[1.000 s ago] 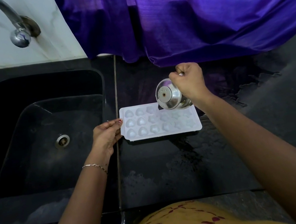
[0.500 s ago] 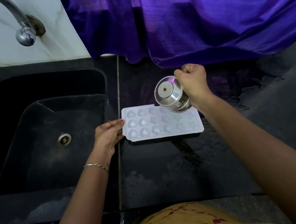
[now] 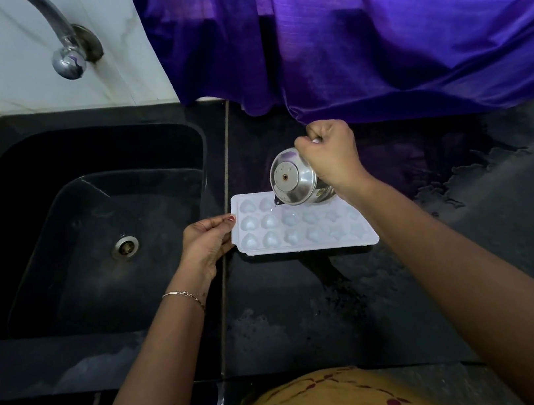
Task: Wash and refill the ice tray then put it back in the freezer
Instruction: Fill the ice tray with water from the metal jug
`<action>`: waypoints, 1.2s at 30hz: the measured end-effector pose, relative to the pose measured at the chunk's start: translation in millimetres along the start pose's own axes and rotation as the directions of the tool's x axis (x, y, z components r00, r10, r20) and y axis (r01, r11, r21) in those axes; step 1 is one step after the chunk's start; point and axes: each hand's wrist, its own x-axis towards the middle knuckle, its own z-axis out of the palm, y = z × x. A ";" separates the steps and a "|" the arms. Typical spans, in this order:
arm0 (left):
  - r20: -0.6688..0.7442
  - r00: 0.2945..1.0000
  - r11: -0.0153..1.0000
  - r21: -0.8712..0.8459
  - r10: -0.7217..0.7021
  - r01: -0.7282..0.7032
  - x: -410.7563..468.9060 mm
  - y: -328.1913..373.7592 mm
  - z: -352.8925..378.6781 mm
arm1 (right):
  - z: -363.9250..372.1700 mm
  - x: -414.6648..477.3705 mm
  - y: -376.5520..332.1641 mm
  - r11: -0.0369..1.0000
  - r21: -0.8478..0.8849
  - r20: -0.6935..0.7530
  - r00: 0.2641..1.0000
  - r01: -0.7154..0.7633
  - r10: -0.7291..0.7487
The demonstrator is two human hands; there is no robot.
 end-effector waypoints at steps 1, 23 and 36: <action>-0.001 1.000 1.000 0.001 0.000 0.000 -0.3 0.2 0.2 | 0.3 0.4 -0.8 1.000 -0.002 0.002 1.000 0.009 -0.009; 0.003 1.000 1.000 -0.008 -0.011 0.011 2.0 -1.1 -1.4 | -1.3 7.1 -5.4 0.997 -0.031 0.014 0.998 0.065 -0.064; 0.001 1.000 1.000 -0.020 -0.011 0.011 1.0 -0.2 -0.5 | 9.6 0.7 -8.0 0.972 0.187 0.001 0.990 -0.141 0.144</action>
